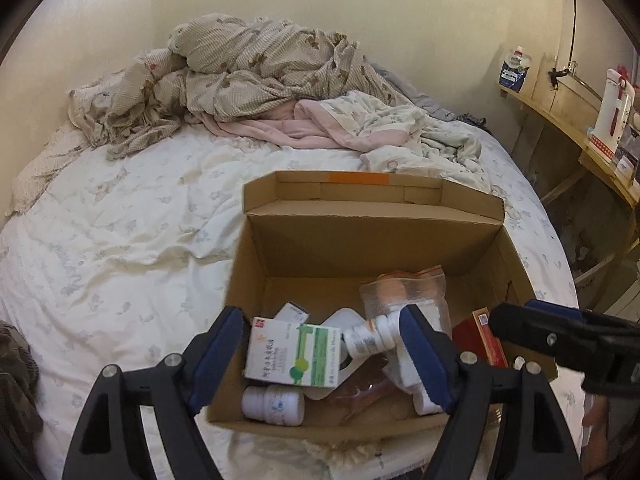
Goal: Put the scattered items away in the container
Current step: 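Carry the pill bottle and pill bag into the box and release both, then grasp the LED corn bulb with right gripper while left gripper grasps a white pill bottle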
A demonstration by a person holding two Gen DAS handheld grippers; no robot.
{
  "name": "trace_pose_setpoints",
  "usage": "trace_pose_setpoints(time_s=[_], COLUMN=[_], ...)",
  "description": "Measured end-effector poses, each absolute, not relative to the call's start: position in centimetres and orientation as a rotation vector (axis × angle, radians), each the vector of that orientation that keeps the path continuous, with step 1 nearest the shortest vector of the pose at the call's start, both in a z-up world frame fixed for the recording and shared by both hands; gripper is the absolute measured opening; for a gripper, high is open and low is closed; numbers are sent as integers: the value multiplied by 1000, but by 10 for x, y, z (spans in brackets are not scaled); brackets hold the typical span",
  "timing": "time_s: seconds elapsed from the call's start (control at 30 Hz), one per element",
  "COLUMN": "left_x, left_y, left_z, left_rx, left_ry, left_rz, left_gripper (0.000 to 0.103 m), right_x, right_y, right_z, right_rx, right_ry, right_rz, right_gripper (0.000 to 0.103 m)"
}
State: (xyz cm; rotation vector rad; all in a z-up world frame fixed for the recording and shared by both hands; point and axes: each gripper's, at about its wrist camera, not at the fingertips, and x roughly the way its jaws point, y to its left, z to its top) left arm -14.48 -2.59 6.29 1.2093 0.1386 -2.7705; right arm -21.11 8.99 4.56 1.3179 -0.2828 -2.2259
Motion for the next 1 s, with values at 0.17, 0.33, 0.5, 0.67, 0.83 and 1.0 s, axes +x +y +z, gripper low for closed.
trace_pose_setpoints(time_s=[0.17,0.33,0.5,0.67,0.83,1.0], left_x=[-129,-108,-85,-58,-50,-46], left_y=[-39,-55,-70,-87,-93,-106], left_z=[71,74,62,61,50,35], left_rx=[1191,1189,1235,1218,1244,1270], left_ry=[166,193,187,309,319,388], left_rz=[-2751,-2720,-2668,-2639,-2627,-2593], left_gripper=[81,81,81,81,81,81], right_x=[-205,-200,-192,-181,-166,-160], right_y=[89,94,108,125,142,165], right_z=[49,54,57,60,61,51], right_rx=[1303,1283,1277,1285,1302,1401], right_ry=[-254,-234,-245,-246,-228,-244], right_rz=[-2224,-2242,-2258,-2254,-2278,-2300], right_gripper=[86,86,86,86,86,86])
